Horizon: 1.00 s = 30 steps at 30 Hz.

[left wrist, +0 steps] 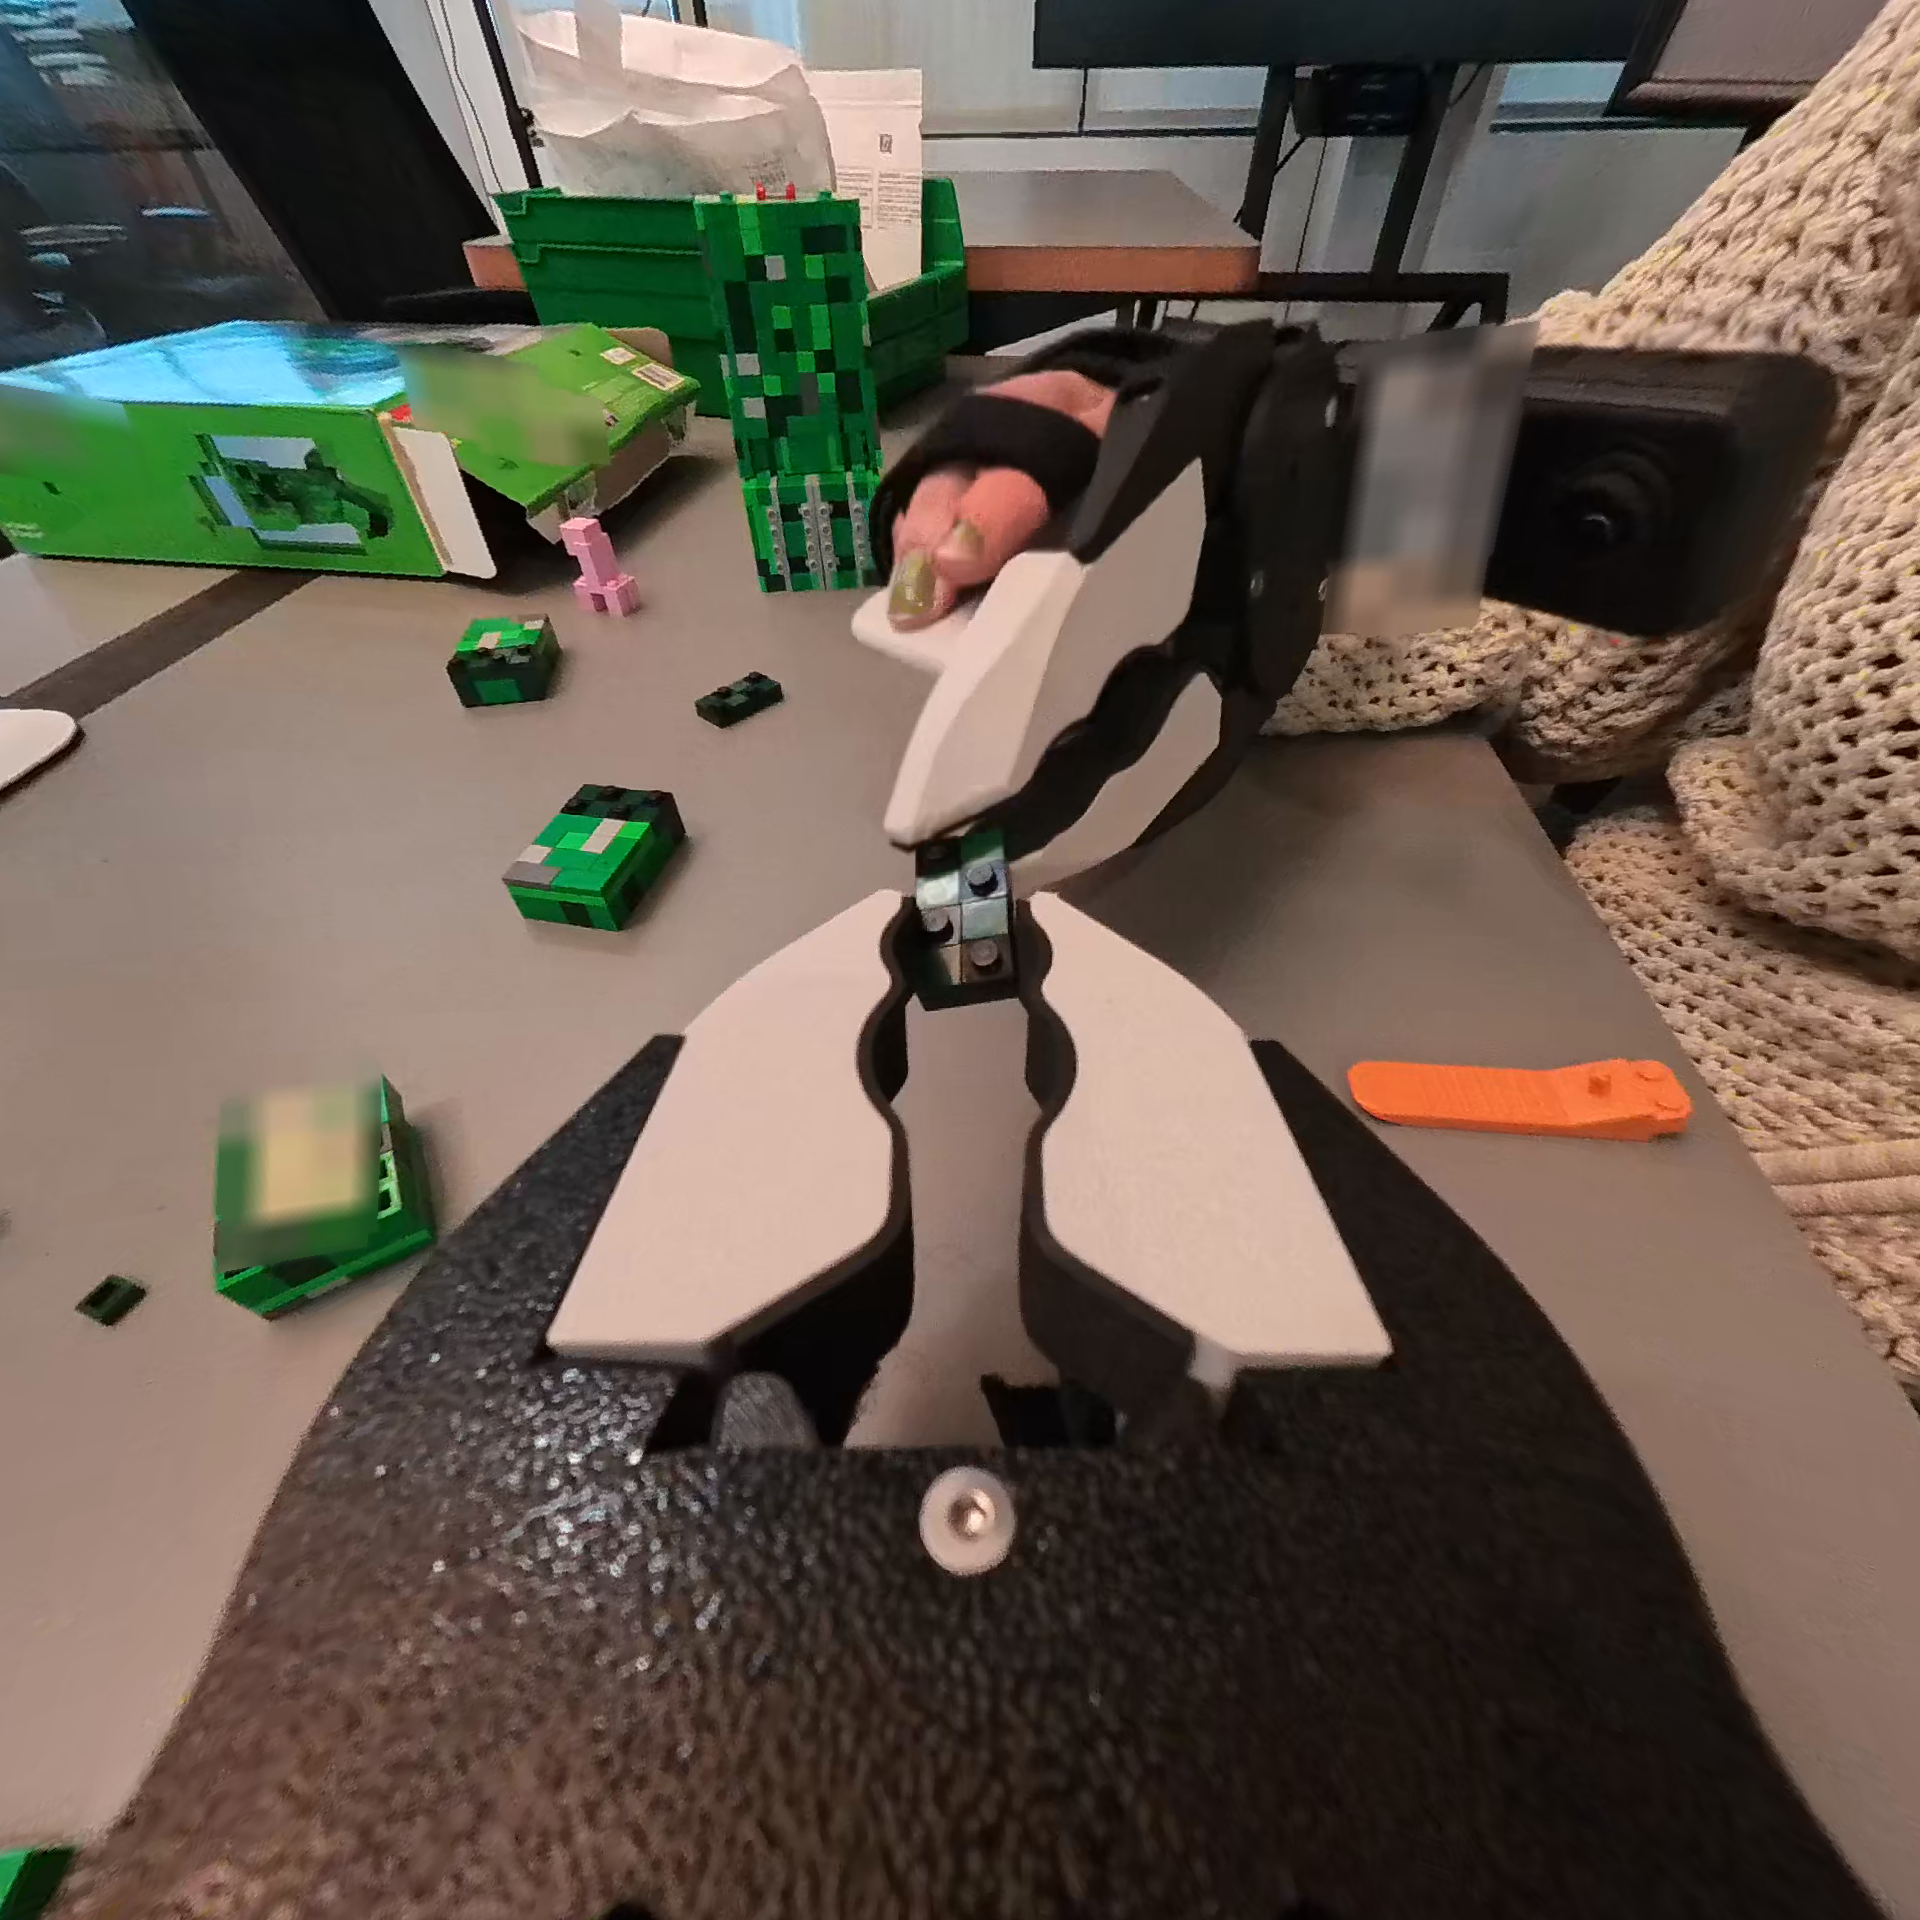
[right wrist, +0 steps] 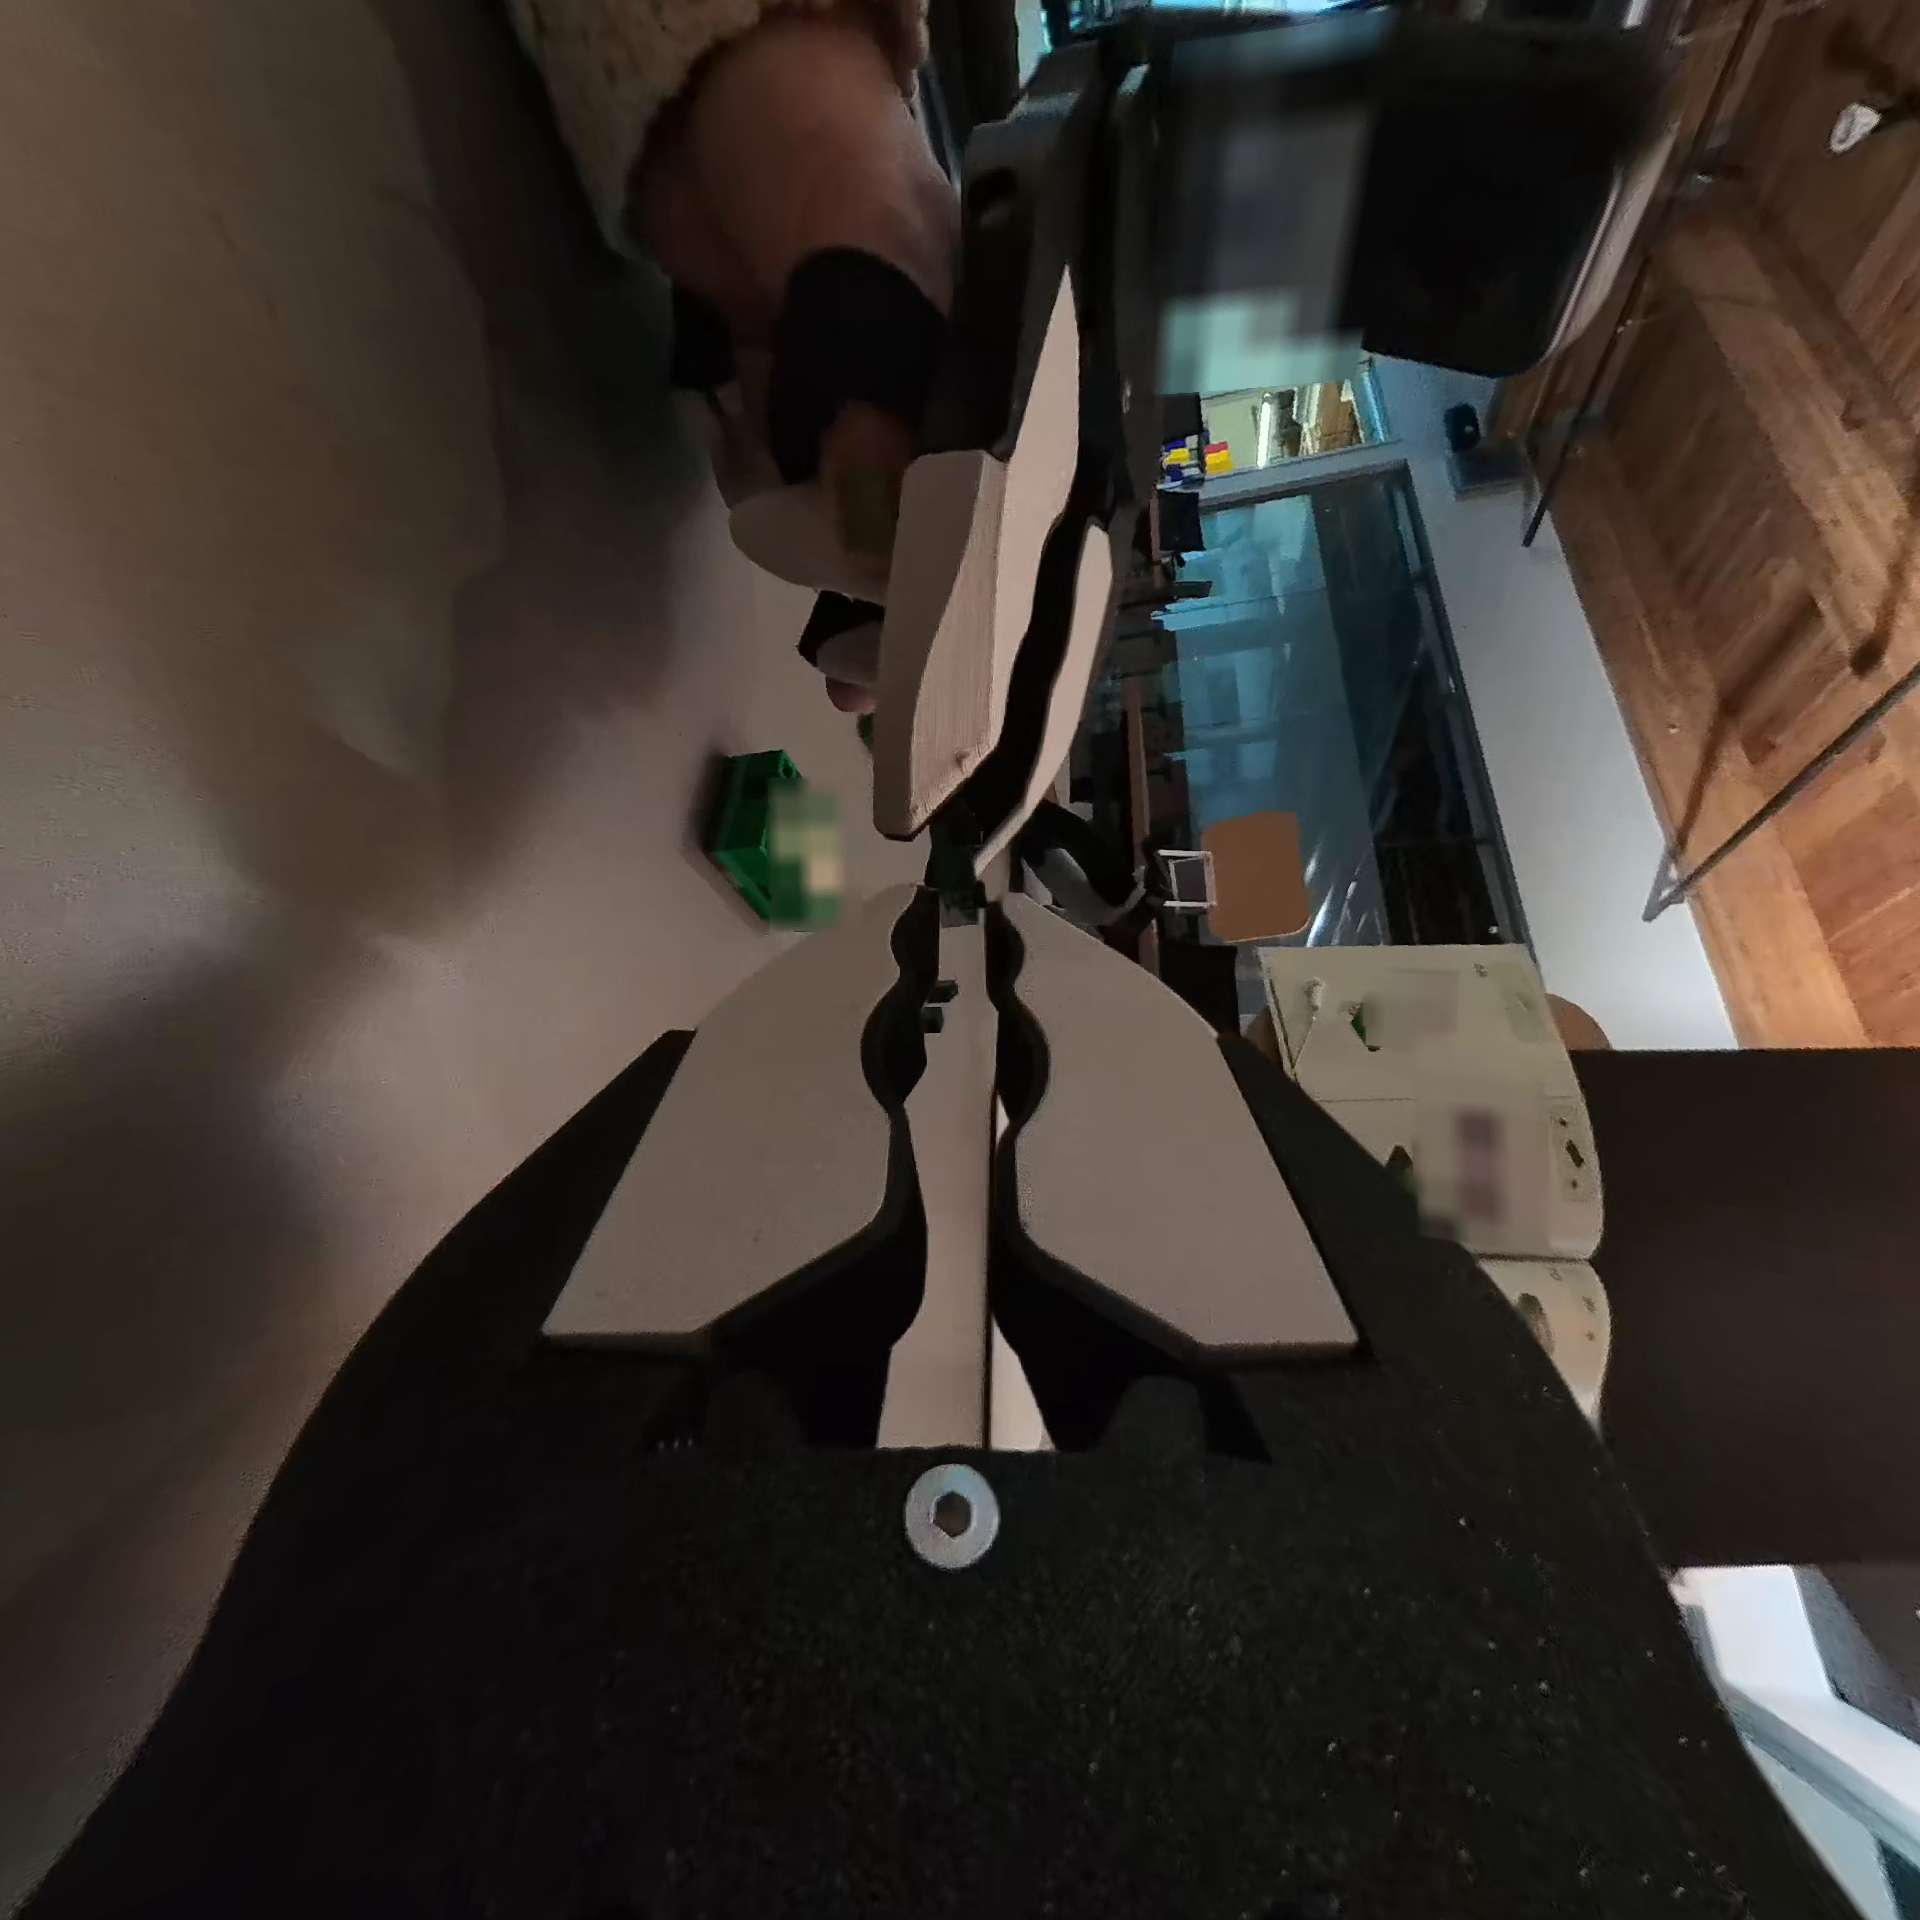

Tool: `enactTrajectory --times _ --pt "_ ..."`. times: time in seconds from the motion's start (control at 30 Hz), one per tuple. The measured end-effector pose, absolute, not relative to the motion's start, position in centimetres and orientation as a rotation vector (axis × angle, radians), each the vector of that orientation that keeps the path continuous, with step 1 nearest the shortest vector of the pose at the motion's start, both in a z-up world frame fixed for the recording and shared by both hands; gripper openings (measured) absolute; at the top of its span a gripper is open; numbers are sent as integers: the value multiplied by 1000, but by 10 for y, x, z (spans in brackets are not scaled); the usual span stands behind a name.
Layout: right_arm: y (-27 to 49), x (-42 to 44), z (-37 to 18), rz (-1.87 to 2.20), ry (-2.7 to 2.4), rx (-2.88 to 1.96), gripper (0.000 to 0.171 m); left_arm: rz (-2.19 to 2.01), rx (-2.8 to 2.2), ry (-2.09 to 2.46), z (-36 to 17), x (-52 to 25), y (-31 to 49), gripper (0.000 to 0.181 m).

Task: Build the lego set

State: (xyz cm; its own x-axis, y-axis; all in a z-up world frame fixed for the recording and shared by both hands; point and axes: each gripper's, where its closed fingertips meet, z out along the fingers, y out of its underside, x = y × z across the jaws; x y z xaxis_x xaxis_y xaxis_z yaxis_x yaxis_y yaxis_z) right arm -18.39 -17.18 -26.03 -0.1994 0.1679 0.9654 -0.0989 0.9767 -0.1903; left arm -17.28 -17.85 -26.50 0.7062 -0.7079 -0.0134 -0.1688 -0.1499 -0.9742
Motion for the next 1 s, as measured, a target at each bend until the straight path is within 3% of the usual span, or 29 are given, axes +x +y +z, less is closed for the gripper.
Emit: enactTrajectory --times 0.3,0.37,0.47,0.6,1.0 --pt "-165 -190 -258 155 -1750 -72 8 -368 -1650 749 -265 -181 -174 17" --pt "-158 -188 -259 262 -1789 -182 31 -201 -1608 795 -262 -187 -173 17" --pt "-173 -176 -258 817 -1922 -436 48 3 -1508 908 -258 -184 -176 17" --pt "-180 -170 -253 1147 -1967 -589 36 71 -1468 1000 -262 -176 -179 17" --pt "-191 -170 -266 1100 -2034 -500 17 -44 -1475 1037 -267 -165 -184 17"
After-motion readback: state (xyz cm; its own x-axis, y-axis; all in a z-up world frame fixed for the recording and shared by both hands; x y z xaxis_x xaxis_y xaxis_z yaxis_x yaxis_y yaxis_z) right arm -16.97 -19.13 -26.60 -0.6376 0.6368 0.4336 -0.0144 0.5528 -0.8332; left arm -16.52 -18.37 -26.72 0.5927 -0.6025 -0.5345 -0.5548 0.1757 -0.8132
